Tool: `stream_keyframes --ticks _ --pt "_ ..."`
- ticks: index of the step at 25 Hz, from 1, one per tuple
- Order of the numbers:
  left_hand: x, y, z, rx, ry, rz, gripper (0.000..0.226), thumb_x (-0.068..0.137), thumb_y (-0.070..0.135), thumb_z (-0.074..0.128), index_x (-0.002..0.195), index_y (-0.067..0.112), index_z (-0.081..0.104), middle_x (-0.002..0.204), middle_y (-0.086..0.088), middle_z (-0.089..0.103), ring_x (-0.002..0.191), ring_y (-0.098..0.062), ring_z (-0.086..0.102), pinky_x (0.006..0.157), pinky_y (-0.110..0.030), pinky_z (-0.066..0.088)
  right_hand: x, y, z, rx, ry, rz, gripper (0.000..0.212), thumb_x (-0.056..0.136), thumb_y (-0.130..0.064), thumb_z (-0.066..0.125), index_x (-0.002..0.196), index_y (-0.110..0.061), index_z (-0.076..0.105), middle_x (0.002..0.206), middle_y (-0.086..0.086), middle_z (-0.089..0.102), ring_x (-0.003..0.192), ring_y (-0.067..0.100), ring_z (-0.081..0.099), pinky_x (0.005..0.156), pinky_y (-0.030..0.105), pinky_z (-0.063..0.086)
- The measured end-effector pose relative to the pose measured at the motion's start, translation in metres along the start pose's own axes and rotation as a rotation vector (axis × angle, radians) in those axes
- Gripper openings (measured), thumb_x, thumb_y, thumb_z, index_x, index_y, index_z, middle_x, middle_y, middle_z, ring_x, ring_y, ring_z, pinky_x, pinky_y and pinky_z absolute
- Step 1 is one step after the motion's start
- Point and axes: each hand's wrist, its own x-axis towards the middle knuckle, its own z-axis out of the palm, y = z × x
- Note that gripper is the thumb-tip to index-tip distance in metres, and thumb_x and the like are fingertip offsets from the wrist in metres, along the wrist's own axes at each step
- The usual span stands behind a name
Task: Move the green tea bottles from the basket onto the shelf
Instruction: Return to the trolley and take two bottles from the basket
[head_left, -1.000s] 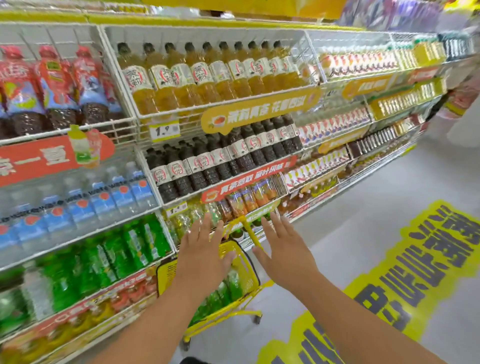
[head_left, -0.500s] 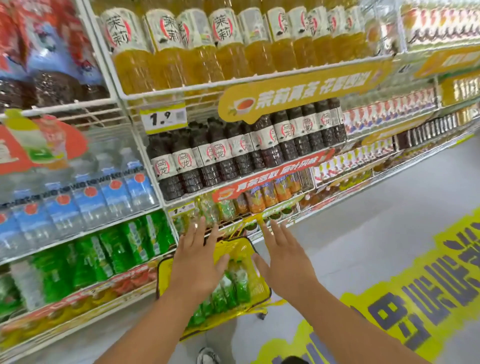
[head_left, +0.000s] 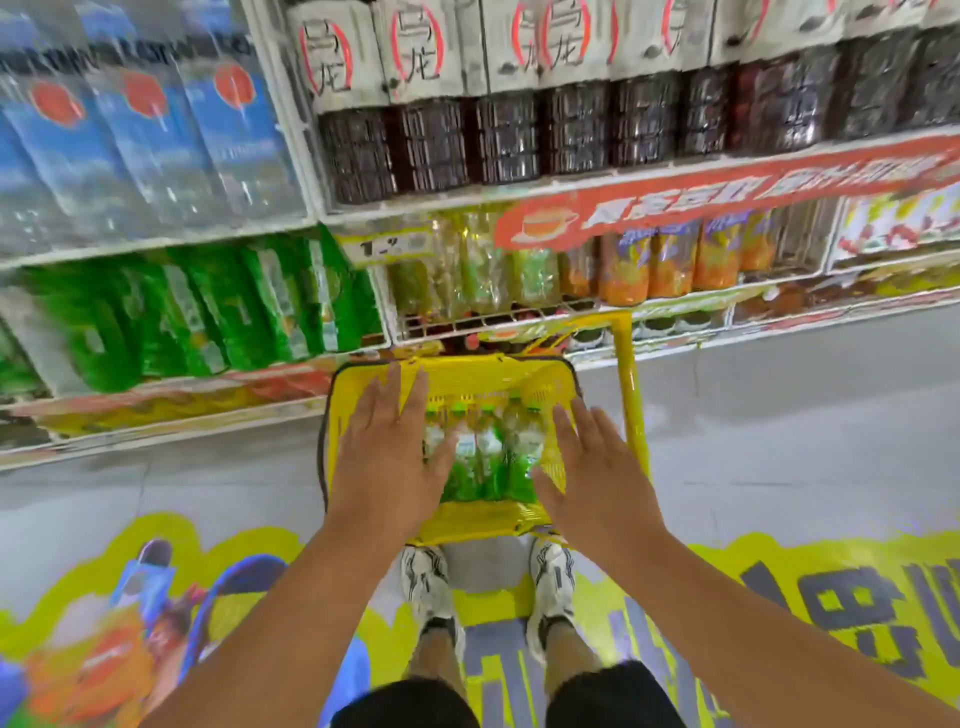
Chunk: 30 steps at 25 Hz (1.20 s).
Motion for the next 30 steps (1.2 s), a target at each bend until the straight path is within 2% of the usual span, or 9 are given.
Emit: stream_keyframes --ticks 3,6,8,12,16,22,24,27,30 --pt "0.007 -0.030 0.059 0.006 -0.051 -0.094 0.080 0.092 0.061 0.040 0.158 0.018 0.028 0.166 -0.013 0.017 0.151 -0.038 0.020 0.121 -0.051 0.023 0.042 0.011 0.053 0.021 -0.055 -0.010 0.079 0.103 -0.059 0.034 0.164 -0.018 0.004 0.172 0.007 -0.004 0.158 0.026 -0.003 0.127 0.039 0.011" --pt "0.010 -0.058 0.117 -0.003 -0.017 -0.176 0.076 0.094 0.055 0.051 0.157 0.018 0.031 0.165 -0.015 0.022 0.149 -0.039 0.023 0.119 -0.052 0.026 0.076 0.020 0.109 0.054 -0.071 0.005 0.080 0.102 -0.057 0.039 0.164 -0.016 0.008 0.172 0.008 0.000 0.158 0.028 0.002 0.126 0.040 0.015" --pt "0.011 -0.074 0.150 -0.014 -0.041 -0.226 0.076 0.095 0.051 0.056 0.158 0.021 0.027 0.166 -0.012 0.020 0.150 -0.036 0.020 0.118 -0.052 0.028 0.094 0.024 0.140 0.067 -0.094 0.023 0.080 0.102 -0.057 0.038 0.164 -0.016 0.008 0.172 0.008 0.001 0.158 0.028 0.004 0.125 0.041 0.016" --pt "0.017 -0.098 0.200 -0.026 -0.152 -0.357 0.078 0.095 0.055 0.051 0.160 0.026 0.018 0.168 -0.005 0.010 0.151 -0.031 0.016 0.119 -0.049 0.028 0.122 0.033 0.190 0.110 -0.122 0.098 0.082 0.102 -0.056 0.042 0.163 -0.015 0.007 0.171 0.008 0.005 0.157 0.029 0.009 0.123 0.043 0.022" --pt "0.022 -0.119 0.223 -0.076 -0.197 -0.551 0.081 0.095 0.042 0.061 0.159 0.014 0.020 0.163 -0.015 0.023 0.147 -0.038 0.027 0.115 -0.048 0.032 0.147 0.037 0.225 0.226 -0.169 0.230 0.084 0.101 -0.053 0.048 0.163 -0.013 0.009 0.165 0.014 0.022 0.149 0.036 0.026 0.114 0.048 0.036" --pt "0.039 -0.135 0.245 0.011 -0.194 -0.660 0.081 0.091 0.035 0.067 0.153 0.002 0.027 0.133 -0.021 0.055 0.125 -0.042 0.050 0.091 -0.052 0.049 0.170 0.035 0.256 0.436 -0.157 0.453 0.082 0.098 -0.044 0.061 0.160 -0.010 0.019 0.144 0.021 0.041 0.128 0.043 0.052 0.095 0.047 0.051" --pt "0.048 -0.134 0.254 0.035 -0.251 -0.751 0.081 0.088 0.038 0.070 0.148 0.002 0.030 0.134 -0.019 0.054 0.123 -0.041 0.054 0.086 -0.051 0.051 0.177 0.037 0.266 0.492 -0.161 0.510 0.077 0.097 -0.039 0.063 0.154 -0.005 0.026 0.140 0.022 0.046 0.123 0.043 0.055 0.091 0.045 0.051" --pt "0.055 -0.137 0.266 0.088 -0.282 -0.782 0.076 0.086 0.038 0.075 0.139 -0.001 0.036 0.133 -0.020 0.049 0.118 -0.042 0.058 0.082 -0.050 0.053 0.187 0.041 0.280 0.537 -0.136 0.580 0.069 0.094 -0.036 0.068 0.145 -0.002 0.036 0.135 0.021 0.052 0.118 0.042 0.058 0.086 0.042 0.051" --pt "0.059 -0.140 0.272 0.170 -0.288 -0.762 0.084 0.081 0.042 0.079 0.138 -0.003 0.036 0.131 -0.020 0.049 0.114 -0.040 0.062 0.076 -0.046 0.054 0.193 0.040 0.289 0.553 -0.102 0.609 0.076 0.091 -0.035 0.074 0.145 -0.001 0.033 0.137 0.021 0.052 0.118 0.042 0.058 0.085 0.042 0.053"
